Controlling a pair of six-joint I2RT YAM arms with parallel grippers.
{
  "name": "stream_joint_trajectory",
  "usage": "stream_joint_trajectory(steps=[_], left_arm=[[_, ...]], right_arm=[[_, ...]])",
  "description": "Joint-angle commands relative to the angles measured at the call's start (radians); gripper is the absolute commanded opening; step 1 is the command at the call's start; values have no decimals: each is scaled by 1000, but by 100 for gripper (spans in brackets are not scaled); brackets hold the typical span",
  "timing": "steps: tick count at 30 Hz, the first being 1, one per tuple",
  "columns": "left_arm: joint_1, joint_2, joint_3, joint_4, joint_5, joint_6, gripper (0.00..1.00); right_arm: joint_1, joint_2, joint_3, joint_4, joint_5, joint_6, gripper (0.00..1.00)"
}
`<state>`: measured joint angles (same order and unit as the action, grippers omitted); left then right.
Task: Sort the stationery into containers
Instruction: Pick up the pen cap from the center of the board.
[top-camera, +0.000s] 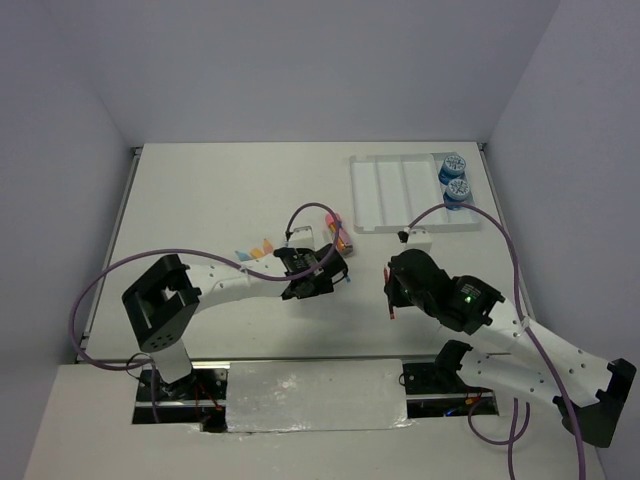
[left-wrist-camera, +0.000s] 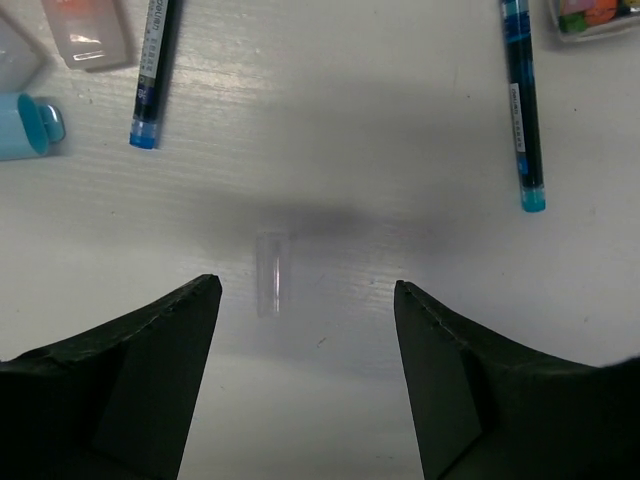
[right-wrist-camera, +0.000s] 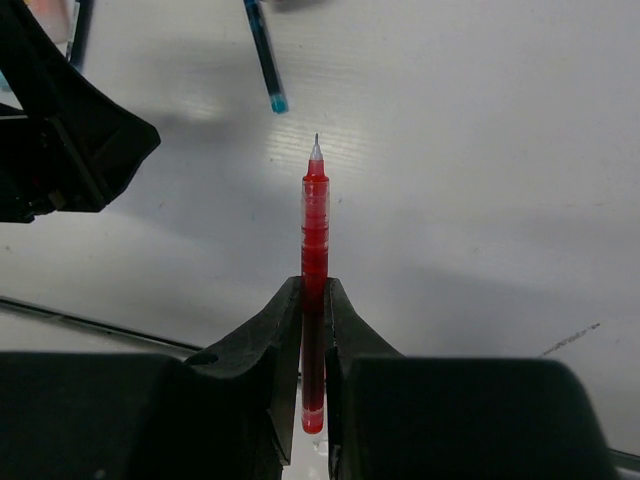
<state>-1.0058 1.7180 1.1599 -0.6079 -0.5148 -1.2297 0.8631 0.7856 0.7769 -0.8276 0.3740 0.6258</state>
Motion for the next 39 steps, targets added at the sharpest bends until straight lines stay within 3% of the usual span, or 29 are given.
stream_joint_trajectory(steps=[1, 6, 12, 22, 26, 31, 38, 39], left_arm=[[1, 23, 14, 33, 10, 21, 82], [10, 37, -23, 79, 41, 38, 75], [13, 57, -52, 86, 42, 36, 74], [13, 77, -100, 105, 56, 27, 64], [12, 69, -112, 111, 61, 25, 49], [13, 69, -111, 105, 62, 36, 38], [13, 57, -132, 120, 82, 52, 11], [13, 51, -140, 119, 82, 49, 2]], right_arm=[[-3, -14, 9, 19, -17, -18, 0], [-1, -12, -11, 62, -43, -29, 0], [-1, -29, -10, 76, -53, -35, 0], [-4, -48, -10, 77, -44, -28, 0], [-3, -51, 2, 81, -44, -29, 0], [-4, -39, 2, 100, -64, -35, 0], [-3, -77, -37, 179, -132, -51, 0], [-3, -80, -42, 186, -136, -51, 0]])
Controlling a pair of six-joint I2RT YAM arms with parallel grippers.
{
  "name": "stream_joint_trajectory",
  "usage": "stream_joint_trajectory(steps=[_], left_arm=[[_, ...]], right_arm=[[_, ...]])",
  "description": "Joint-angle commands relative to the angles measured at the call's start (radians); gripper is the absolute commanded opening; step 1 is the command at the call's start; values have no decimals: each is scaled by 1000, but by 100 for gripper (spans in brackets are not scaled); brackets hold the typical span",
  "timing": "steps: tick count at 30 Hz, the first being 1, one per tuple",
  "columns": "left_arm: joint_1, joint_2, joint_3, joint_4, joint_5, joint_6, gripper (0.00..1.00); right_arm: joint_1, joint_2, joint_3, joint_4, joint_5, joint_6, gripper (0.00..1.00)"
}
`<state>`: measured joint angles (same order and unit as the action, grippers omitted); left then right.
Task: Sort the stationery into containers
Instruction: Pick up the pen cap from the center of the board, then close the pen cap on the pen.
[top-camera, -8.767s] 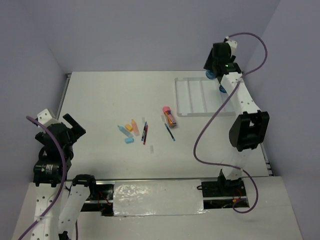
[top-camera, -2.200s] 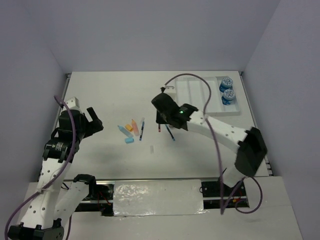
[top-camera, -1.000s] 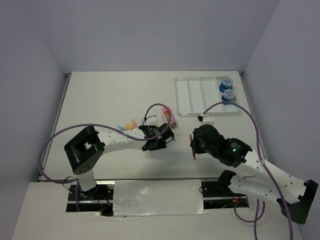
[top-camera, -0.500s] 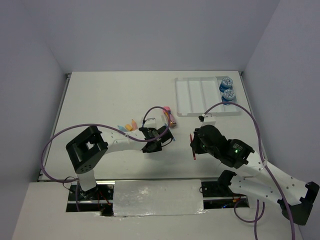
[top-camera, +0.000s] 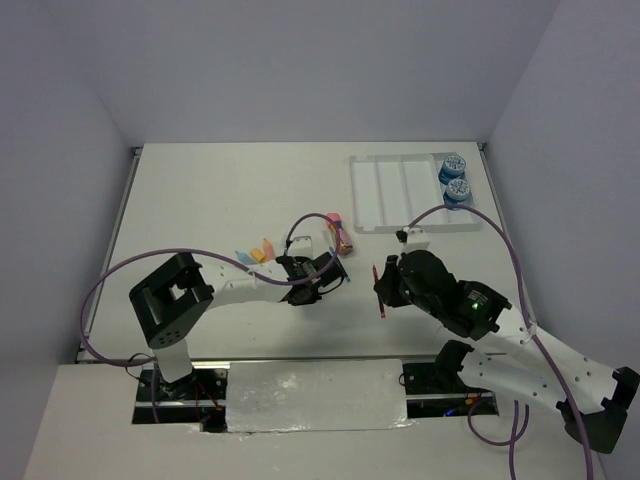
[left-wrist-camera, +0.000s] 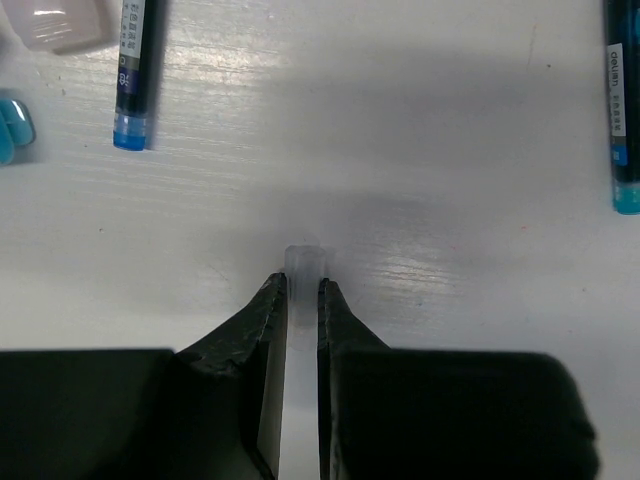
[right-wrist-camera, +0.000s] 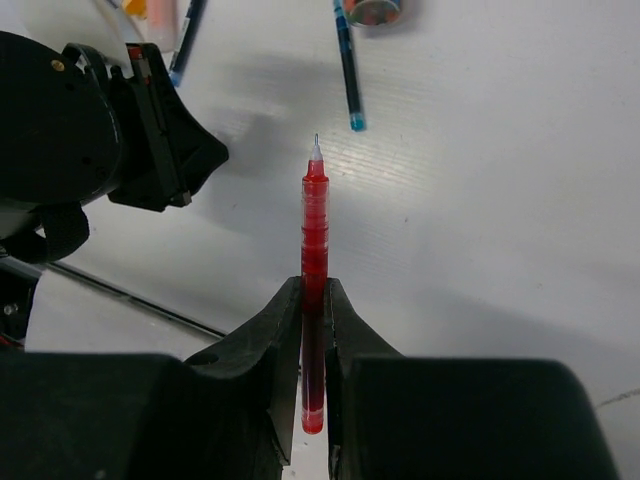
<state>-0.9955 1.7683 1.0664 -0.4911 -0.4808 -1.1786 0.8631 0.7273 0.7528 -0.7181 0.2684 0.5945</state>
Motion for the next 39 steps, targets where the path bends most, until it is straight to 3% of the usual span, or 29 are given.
stream_joint_trajectory(steps=[1, 10, 14, 21, 25, 32, 39], left_arm=[[3, -10, -49, -4, 44, -9, 0], [-17, -245, -68, -47, -10, -26, 0], [-19, -383, -69, -12, -24, 11, 0], [-17, -576, -16, 179, -36, 190, 0], [-18, -679, -28, 394, 20, 289, 0], [-19, -796, -178, 765, 152, 355, 2], [-19, -810, -201, 862, 226, 376, 0]], right_arm=[[-4, -22, -27, 83, -35, -22, 0], [-4, -6, -90, 184, -132, -48, 0], [2, -48, -174, 374, -260, -61, 0], [40, -157, -302, 647, -350, 63, 0], [57, -198, -339, 810, -377, 117, 0], [111, -164, -256, 852, -350, 133, 0], [203, -149, -222, 876, -270, 94, 0]])
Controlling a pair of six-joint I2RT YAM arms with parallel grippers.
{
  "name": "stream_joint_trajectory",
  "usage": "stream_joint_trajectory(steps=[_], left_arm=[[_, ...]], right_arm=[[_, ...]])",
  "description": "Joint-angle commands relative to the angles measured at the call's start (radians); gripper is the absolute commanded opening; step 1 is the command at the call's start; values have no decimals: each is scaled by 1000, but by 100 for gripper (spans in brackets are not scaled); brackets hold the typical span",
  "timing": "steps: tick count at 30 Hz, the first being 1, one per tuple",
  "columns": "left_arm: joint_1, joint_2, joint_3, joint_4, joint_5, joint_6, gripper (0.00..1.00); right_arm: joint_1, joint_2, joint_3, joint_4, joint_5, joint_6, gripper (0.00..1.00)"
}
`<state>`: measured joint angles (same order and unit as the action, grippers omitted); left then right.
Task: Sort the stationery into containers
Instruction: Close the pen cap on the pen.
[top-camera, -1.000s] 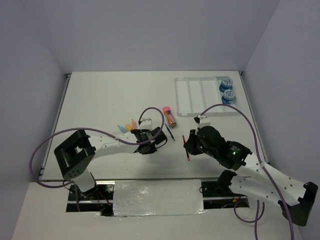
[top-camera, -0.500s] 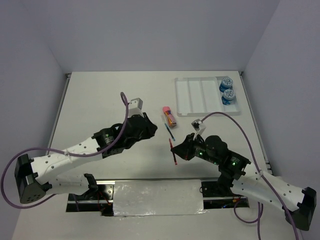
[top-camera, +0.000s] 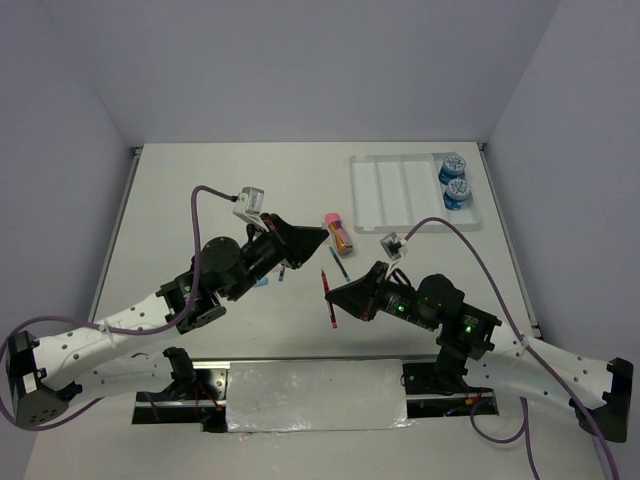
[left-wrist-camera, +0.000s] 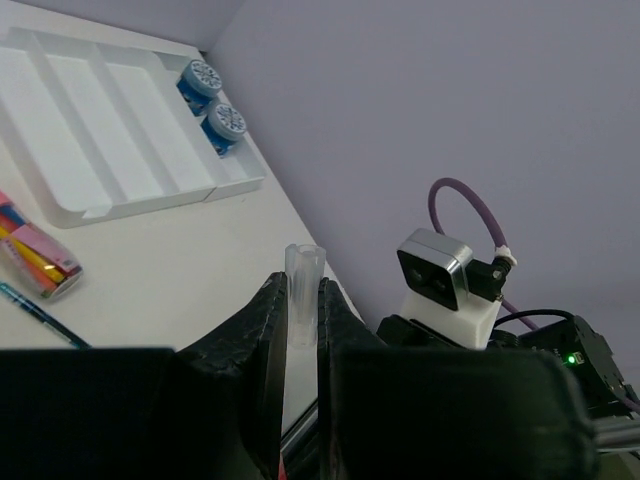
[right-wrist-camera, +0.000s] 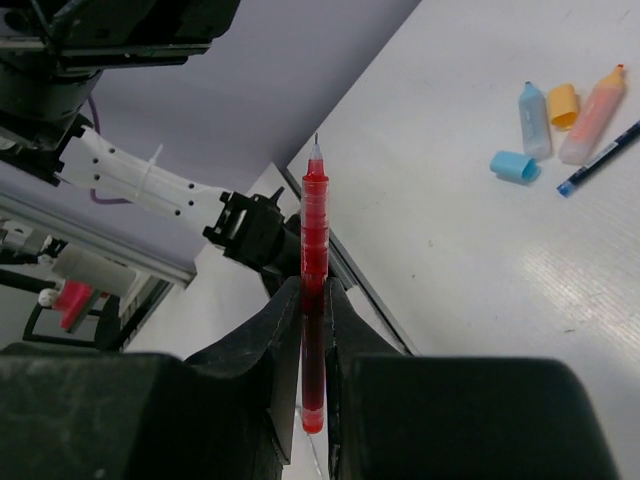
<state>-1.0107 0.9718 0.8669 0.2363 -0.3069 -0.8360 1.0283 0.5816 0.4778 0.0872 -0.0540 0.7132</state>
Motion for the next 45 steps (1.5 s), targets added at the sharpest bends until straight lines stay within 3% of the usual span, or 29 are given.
stream_joint_trajectory(steps=[1, 7, 45], left_arm=[[-3, -15, -11, 142, 57, 32, 0], [-3, -31, -20, 153, 87, 34, 1], [-3, -21, -72, 216, 152, 37, 4]], right_arm=[[45, 3, 59, 68, 52, -32, 0], [81, 11, 96, 32, 124, -60, 0], [90, 29, 189, 9, 240, -116, 0]])
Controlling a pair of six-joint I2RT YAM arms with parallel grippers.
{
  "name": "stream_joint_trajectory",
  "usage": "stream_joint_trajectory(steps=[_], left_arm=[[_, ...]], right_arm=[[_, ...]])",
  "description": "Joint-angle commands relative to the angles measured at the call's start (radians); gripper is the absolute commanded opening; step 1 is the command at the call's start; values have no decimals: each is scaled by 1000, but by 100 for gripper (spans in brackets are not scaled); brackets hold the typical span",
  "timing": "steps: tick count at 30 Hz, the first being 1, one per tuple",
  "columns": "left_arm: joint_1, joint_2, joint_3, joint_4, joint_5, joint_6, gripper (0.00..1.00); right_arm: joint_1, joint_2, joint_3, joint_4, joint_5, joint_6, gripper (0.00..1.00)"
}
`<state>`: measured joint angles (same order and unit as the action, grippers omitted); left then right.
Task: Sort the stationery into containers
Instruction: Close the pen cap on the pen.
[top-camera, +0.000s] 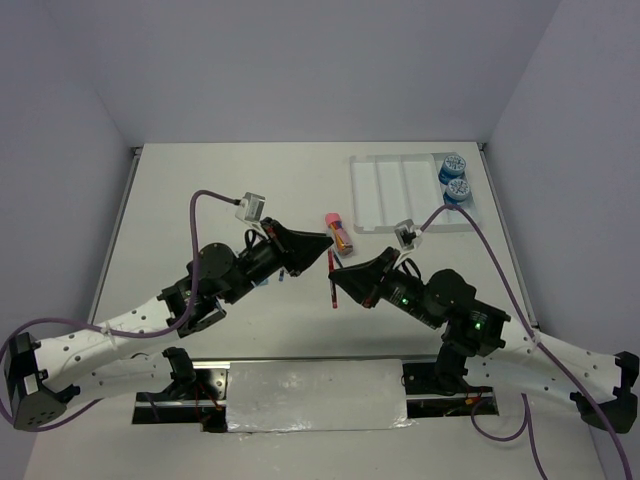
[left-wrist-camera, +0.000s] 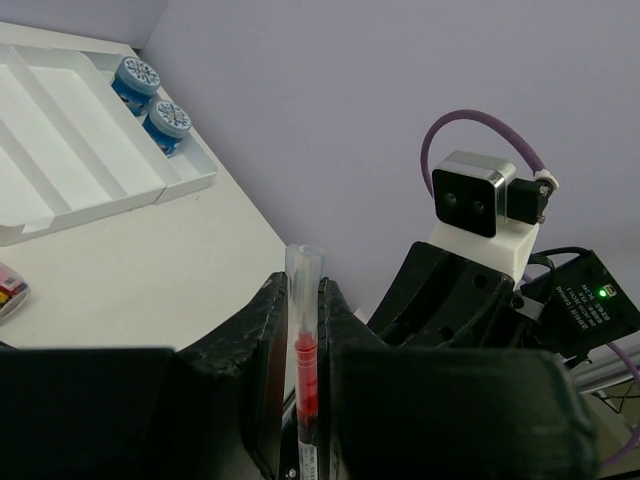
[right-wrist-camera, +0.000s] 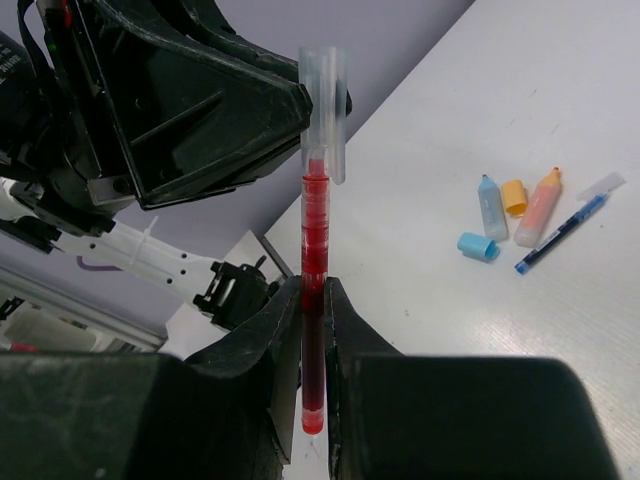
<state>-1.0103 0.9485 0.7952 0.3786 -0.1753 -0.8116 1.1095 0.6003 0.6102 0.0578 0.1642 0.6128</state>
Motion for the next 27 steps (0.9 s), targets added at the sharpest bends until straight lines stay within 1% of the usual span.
stream_joint_trajectory(steps=[1, 7, 12, 14, 17, 18, 19, 23, 27], left_arm=[[-4, 4, 1, 72, 20, 12, 4], [-4, 0, -2, 66, 16, 8, 6], [-4, -14, -31, 89, 17, -4, 12], [-4, -17, -33, 89, 17, -5, 14], [-4, -19, -34, 75, 16, -3, 14], [-4, -19, -34, 77, 17, -3, 14], [-4, -20, -33, 80, 20, -1, 18], [-4, -22, -19, 83, 36, 11, 24], [-4, -16, 9, 59, 76, 58, 29]], right_arm=[[9, 15, 65, 42, 23, -16, 0], [7, 26, 85, 65, 35, -22, 0], [9, 29, 76, 119, 103, -62, 0], [7, 39, 83, 131, 109, -82, 0], [9, 61, 108, 143, 103, -103, 0], [9, 67, 124, 149, 81, -116, 0], [9, 75, 132, 164, 66, -146, 0], [9, 110, 164, 180, 2, -241, 0], [9, 127, 204, 125, 26, -294, 0]])
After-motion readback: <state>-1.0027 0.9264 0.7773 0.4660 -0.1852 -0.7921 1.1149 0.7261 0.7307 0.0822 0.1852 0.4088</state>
